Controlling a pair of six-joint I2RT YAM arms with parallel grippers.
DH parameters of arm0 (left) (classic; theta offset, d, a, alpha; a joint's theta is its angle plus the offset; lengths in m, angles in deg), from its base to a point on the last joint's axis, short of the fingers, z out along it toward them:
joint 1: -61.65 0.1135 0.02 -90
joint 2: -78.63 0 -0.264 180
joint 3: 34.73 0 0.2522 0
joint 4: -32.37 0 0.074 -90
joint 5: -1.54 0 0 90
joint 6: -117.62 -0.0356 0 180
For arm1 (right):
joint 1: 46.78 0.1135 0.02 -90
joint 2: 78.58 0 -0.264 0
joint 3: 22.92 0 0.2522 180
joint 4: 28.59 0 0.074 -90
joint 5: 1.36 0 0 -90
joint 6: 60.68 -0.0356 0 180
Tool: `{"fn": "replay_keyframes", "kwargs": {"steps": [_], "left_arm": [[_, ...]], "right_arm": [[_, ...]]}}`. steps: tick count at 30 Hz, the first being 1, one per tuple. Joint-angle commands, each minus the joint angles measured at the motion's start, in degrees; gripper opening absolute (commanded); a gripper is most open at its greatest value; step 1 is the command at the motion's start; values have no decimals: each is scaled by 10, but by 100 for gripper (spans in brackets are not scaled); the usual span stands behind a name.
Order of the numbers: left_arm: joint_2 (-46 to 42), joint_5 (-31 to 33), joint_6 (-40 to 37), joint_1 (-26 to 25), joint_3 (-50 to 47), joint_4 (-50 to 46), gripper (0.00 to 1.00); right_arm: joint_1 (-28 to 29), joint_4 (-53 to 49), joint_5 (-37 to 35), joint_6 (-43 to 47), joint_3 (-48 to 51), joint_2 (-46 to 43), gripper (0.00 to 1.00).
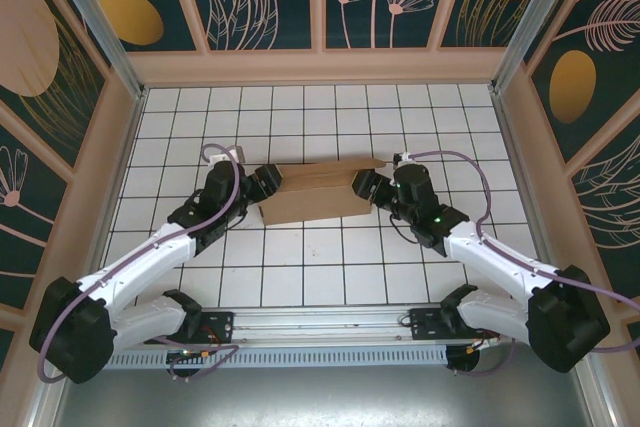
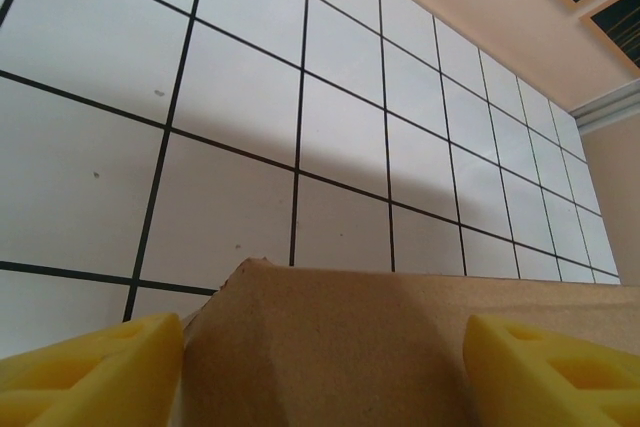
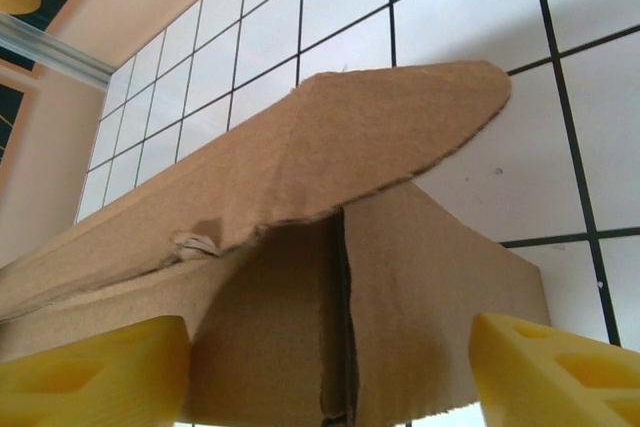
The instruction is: Fold the paper box
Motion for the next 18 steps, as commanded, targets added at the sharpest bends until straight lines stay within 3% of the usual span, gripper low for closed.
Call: {"fn": "replay_keyframes", "kwargs": {"steps": [1,6,10,14,18], "left_arm": [[-19,14,-19,-2,11,-8,74],[-37,26,-35,-2,29,-23,76],[-59,30,-46,-2,35,-36,77],[-75,31,-62,-2,39,-48,76],[-84,45,-80,-2,50,-65,76]], "right_arm": [[10,-51,-8,18,-15,-28,79],[9,-85,-38,47,-27,-85,83],[11,-124,-67,110,-49,-119,76],[11,-145,-80,226,-83,-128,69],[19,-146,-49,357,-131,-96,67]]}}
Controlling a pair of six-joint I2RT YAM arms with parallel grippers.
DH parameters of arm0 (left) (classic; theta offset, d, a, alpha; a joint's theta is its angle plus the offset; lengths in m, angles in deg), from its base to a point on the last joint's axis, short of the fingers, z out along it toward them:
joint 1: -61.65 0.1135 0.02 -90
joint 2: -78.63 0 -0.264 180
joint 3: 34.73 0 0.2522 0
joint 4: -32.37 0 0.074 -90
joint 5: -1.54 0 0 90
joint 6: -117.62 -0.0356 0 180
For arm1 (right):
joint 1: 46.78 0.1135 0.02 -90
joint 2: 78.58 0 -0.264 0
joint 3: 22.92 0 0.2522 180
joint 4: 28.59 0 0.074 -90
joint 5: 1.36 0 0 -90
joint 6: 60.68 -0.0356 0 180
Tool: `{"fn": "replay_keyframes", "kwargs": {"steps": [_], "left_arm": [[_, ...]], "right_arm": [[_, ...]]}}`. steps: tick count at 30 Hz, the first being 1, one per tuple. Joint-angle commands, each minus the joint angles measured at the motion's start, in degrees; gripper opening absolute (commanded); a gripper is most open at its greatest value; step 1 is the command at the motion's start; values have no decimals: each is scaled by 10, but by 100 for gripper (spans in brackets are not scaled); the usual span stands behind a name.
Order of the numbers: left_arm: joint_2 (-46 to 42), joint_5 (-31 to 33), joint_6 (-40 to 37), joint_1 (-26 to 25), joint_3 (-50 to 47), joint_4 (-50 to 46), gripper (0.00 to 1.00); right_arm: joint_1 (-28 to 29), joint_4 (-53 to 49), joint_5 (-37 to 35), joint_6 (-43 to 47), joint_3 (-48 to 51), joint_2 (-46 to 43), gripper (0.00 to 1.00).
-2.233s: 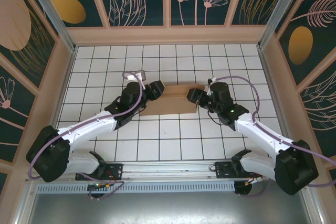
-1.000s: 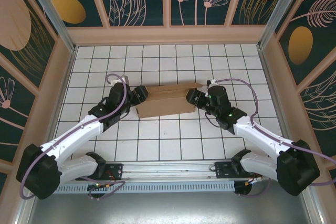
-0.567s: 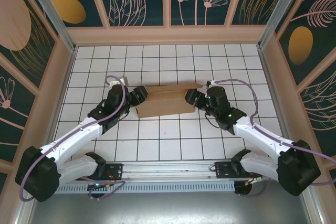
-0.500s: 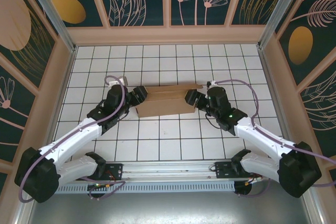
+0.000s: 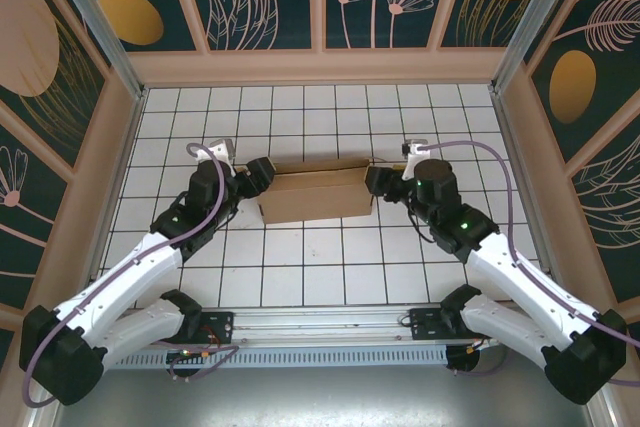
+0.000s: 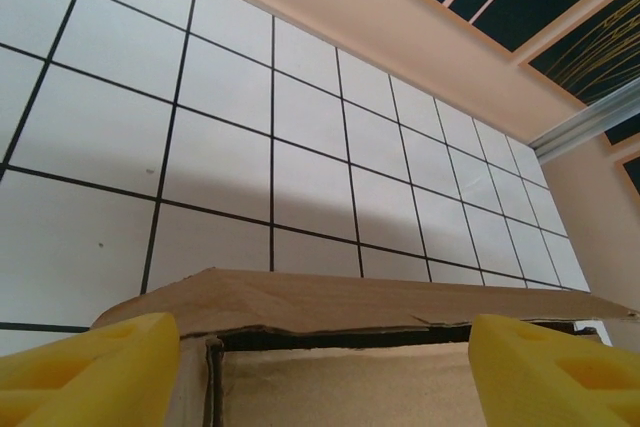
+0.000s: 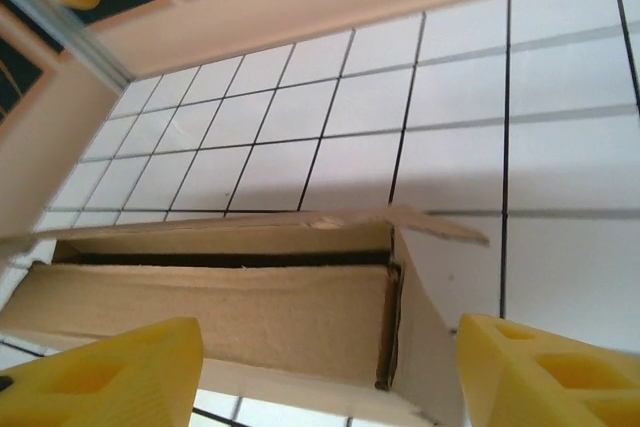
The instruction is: Fold the paper box
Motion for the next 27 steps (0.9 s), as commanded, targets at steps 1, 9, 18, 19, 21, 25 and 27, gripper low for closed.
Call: {"fn": "replay_keyframes", "kwargs": {"steps": [1,9,18,19,21,25,27], "left_arm": [[-11,21,-30,-1,27,-31,75],[-47,13,-51,-1,56,-103,63],[-116,-54,-46,-1,5,-134,43],[-120,-60,-42,-2,0,-136,42],[-123,-74,-38,-2,-5,-137,42],[-129,-106,-22,-2,-26,-119,40],[-127,-114,-18,-2,-29,-119,40]], "right_arm": [[19,-13,11,164,-49,27,67],[78,-17,-3,490,-135,136,67],[56,-16,13,600,-251,284,71],[38,-20,34,570,-268,297,71],[5,-20,96,495,-286,312,69],[17,-32,137,452,-282,330,64],[37,-25,124,446,-257,324,62]]}}
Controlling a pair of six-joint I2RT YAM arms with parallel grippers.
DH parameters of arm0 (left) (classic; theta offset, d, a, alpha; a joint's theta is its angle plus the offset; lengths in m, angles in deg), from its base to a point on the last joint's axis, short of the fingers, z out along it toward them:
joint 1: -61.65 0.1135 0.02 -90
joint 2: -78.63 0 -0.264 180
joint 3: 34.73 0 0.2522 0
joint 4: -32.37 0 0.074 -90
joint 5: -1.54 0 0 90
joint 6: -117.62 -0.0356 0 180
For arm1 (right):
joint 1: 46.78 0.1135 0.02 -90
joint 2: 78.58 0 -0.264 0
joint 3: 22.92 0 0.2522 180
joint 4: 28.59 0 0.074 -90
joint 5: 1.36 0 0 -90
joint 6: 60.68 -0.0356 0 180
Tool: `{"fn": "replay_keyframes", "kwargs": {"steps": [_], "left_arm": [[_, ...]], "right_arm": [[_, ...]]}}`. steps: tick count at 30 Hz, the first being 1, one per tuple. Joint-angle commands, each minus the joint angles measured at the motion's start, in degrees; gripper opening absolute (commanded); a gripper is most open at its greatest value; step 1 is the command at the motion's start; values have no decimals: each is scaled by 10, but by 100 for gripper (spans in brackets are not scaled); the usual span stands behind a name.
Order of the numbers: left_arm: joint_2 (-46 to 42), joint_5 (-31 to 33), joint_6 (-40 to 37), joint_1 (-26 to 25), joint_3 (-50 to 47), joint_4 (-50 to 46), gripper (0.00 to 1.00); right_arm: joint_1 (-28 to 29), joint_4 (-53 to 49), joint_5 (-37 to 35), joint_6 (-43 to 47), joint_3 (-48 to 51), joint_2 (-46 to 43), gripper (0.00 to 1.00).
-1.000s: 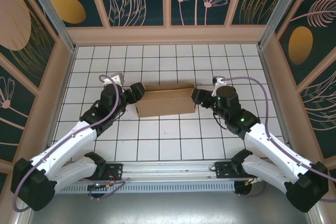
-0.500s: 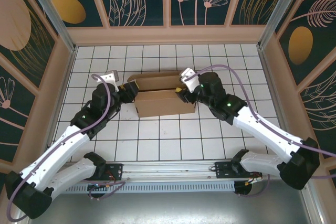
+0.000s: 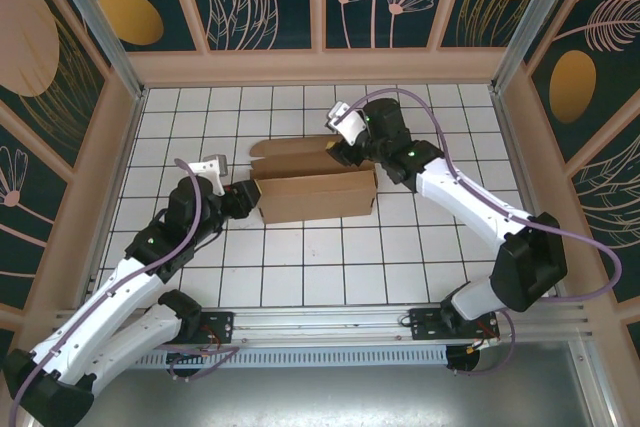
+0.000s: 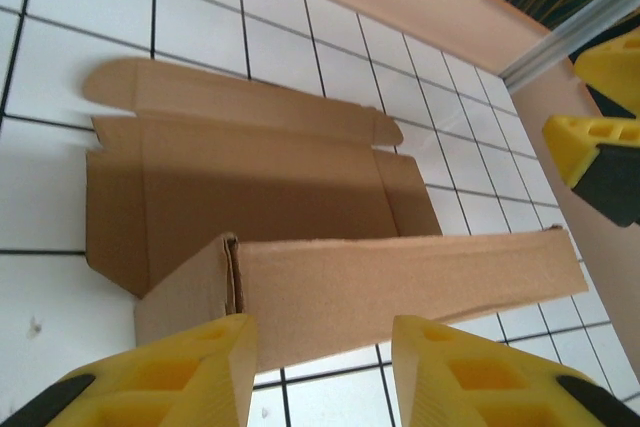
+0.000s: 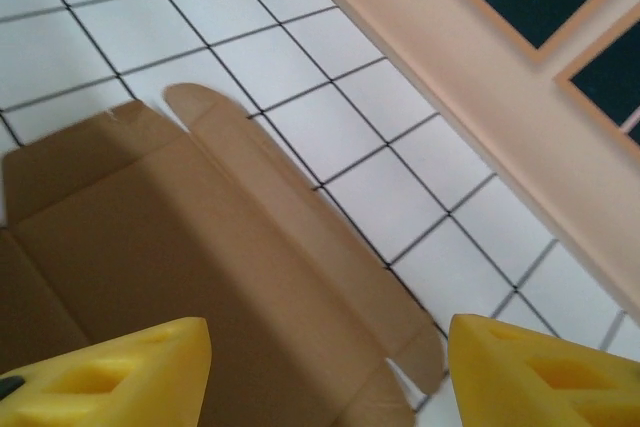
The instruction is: Fold the paper box
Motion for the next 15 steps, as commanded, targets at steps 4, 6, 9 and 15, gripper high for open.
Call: {"fn": "replay_keyframes", "kwargs": {"steps": [4,6,9,15], "left_arm": [[-7,-22,4,-2,-9,-1,41],[-6,-24,3,-2,-9,0,42],[1,-38,9,-2,-15,10,42],[24,-56,24,-5,-22,25,41]], "right_arm": [[64,46,2,-71,86,-36,58],[78,70,-24,-84,120,-56,58],[75,91,-62,-112,149,-87,57],[72,78,-93,-169,158,-83,52]]}}
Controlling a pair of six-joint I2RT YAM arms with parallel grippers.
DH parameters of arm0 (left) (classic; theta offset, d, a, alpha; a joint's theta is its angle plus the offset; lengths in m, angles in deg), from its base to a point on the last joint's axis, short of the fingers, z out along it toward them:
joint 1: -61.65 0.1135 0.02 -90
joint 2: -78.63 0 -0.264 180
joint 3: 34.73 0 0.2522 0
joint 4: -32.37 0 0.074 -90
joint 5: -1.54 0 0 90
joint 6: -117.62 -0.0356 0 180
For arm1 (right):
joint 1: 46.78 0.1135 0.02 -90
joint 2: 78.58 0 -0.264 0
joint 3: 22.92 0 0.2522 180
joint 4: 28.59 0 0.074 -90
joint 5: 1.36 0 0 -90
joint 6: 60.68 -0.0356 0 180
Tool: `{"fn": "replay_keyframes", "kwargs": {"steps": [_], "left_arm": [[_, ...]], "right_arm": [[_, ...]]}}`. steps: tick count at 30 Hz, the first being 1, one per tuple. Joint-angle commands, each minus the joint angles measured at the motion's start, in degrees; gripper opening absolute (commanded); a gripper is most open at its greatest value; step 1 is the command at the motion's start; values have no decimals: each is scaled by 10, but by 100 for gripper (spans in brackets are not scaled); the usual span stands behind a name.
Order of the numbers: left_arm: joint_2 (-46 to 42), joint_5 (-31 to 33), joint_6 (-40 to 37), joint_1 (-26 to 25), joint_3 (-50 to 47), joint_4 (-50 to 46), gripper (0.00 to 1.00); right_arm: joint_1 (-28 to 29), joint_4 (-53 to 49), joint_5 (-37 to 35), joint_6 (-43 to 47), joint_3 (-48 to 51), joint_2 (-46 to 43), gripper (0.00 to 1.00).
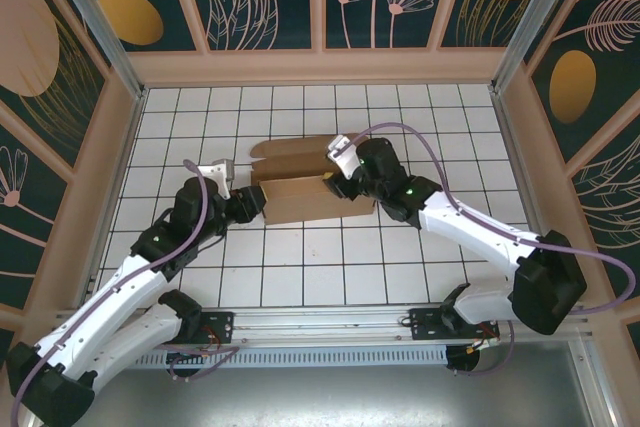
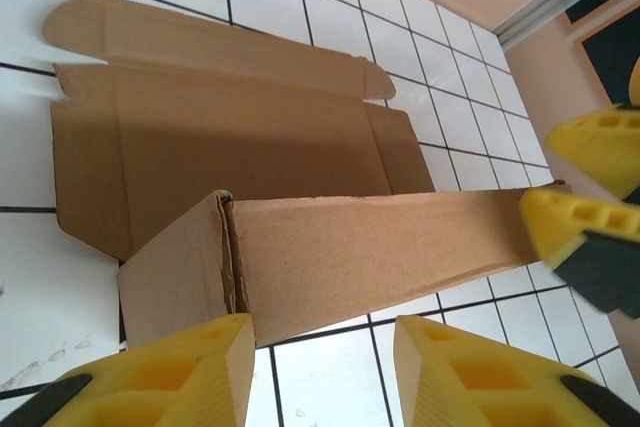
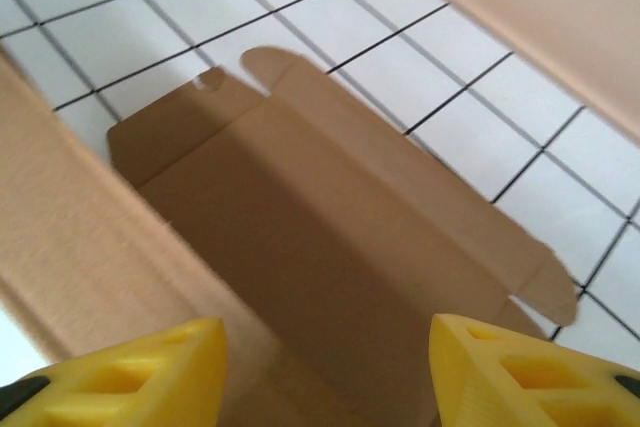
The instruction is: Fold the paper box
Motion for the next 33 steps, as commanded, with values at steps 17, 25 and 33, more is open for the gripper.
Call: {"fn": "replay_keyframes", "kwargs": {"steps": [17,25,33], "left_arm": [[-91,116,48,-4,-29,-55,44],[-24,178,9,-4,-11,-17,55],[-18,247,-116,-3,-12,72,66]], "right_arm": [[242,183,-288,-113,256,-65,50],[252,192,-284,-150,245,8,61],[179,180,-143,-119,243,-145,73]]}}
